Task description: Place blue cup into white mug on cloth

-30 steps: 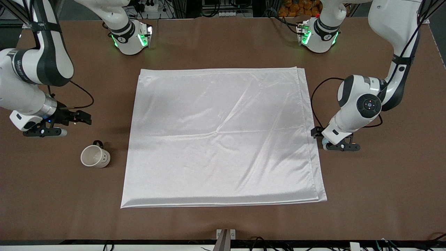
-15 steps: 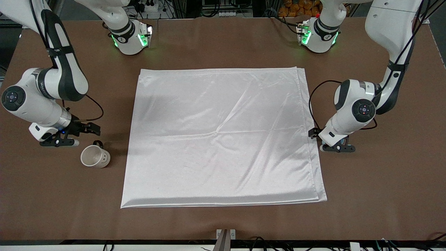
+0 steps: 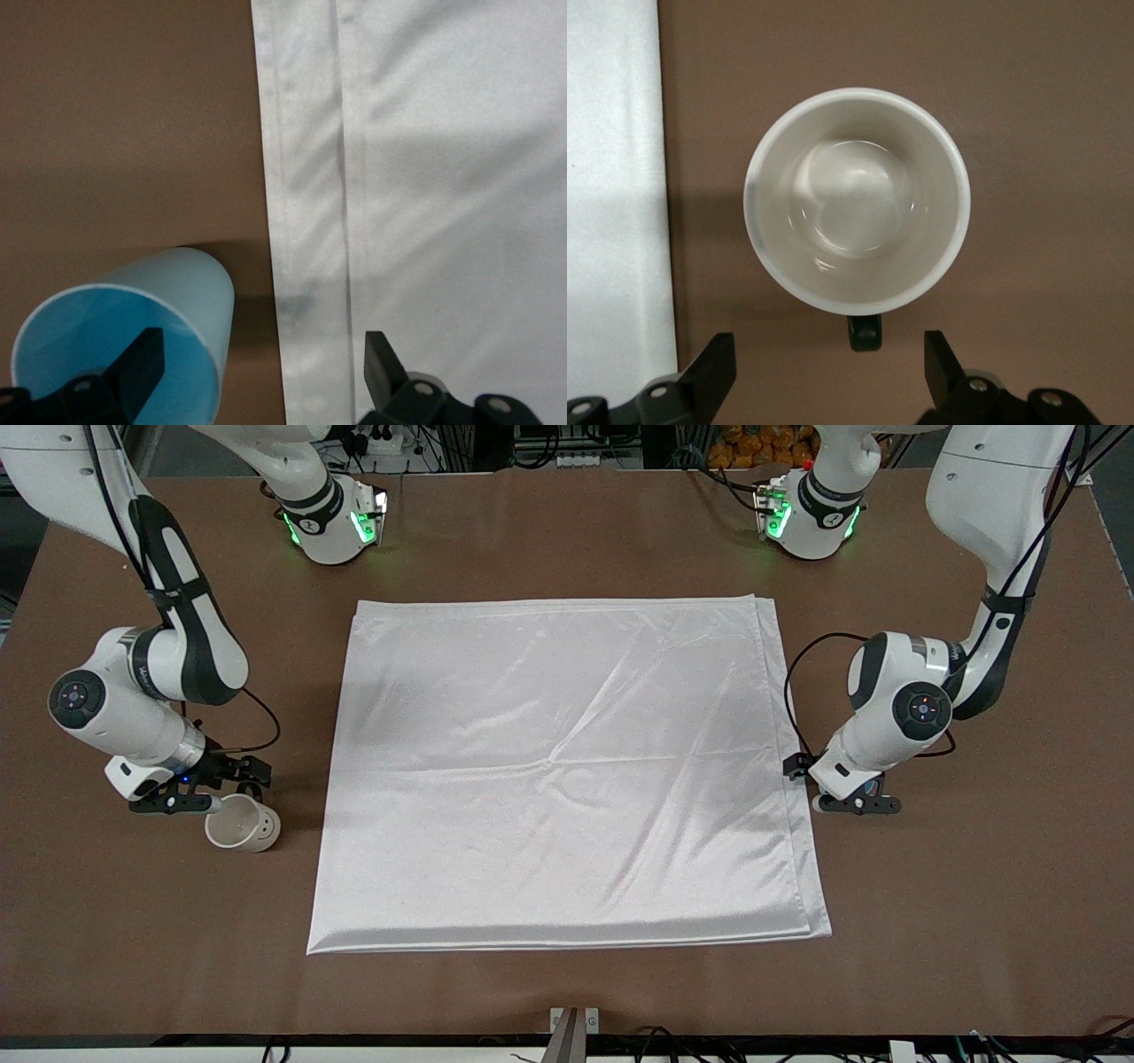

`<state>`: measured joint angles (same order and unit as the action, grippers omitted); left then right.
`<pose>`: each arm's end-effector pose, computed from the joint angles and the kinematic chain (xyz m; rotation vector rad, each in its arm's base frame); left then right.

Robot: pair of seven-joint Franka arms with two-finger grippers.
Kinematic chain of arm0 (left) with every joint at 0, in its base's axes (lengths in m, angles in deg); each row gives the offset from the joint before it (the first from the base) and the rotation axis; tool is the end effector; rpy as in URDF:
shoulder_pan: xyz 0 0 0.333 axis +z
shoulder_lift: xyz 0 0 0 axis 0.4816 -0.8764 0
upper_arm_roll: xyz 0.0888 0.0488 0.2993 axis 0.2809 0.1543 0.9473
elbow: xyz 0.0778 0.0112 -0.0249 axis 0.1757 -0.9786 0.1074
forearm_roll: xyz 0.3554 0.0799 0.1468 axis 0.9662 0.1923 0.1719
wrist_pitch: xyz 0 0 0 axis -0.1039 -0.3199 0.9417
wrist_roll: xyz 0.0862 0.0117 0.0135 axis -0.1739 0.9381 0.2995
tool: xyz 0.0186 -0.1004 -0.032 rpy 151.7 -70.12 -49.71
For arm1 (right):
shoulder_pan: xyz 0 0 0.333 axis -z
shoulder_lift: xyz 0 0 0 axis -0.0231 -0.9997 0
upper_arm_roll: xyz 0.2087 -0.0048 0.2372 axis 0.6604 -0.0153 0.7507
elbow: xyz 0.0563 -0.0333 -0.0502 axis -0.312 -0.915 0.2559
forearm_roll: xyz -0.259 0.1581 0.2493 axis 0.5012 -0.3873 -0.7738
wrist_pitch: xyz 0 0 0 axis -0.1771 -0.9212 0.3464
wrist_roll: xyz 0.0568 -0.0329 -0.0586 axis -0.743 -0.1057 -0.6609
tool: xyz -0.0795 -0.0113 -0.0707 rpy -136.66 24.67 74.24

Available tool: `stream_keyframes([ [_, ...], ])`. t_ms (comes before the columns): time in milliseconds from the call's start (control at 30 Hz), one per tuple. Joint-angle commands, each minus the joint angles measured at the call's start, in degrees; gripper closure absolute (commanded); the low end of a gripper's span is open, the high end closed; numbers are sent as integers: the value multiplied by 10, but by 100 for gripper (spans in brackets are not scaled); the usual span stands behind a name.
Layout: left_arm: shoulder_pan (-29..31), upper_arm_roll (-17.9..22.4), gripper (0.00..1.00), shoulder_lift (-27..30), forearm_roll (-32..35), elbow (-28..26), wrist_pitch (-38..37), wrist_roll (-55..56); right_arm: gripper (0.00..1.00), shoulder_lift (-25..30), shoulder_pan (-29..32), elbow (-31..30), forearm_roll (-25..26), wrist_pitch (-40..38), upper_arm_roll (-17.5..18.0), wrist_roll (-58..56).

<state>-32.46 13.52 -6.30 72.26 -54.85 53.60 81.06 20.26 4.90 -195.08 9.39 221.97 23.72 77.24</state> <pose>0.5845 -0.0992 0.2227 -3.1174 0.0960 0.0504 0.5886 -0.0546 0.2517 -3.1396 -0.0316 -0.0567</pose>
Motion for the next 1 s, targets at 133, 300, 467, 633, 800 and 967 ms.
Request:
stream_keyframes([
  [133, 16, -2, 51, -5, 15, -1, 12, -2, 22, -26, 5, 7, -9, 30, 6, -14],
  [300, 17, -2, 82, -8, 15, 1, 12, -2, 38, -32, 5, 9, -8, 37, 6, -14],
  [467, 17, -2, 95, -9, 15, 1, 12, -2, 68, -31, 5, 12, -9, 37, 5, -28],
  [633, 17, -2, 100, -10, 15, 1, 12, -2, 99, -25, 5, 13, -9, 36, 6, -29],
  [800, 17, -2, 100, -10, 15, 2, 12, -2, 100, -9, -2, 14, -9, 29, 6, -27],
  [967, 17, -2, 100, -9, 15, 2, 12, -2, 100, 20, -24, 20, -10, 12, 7, -23],
])
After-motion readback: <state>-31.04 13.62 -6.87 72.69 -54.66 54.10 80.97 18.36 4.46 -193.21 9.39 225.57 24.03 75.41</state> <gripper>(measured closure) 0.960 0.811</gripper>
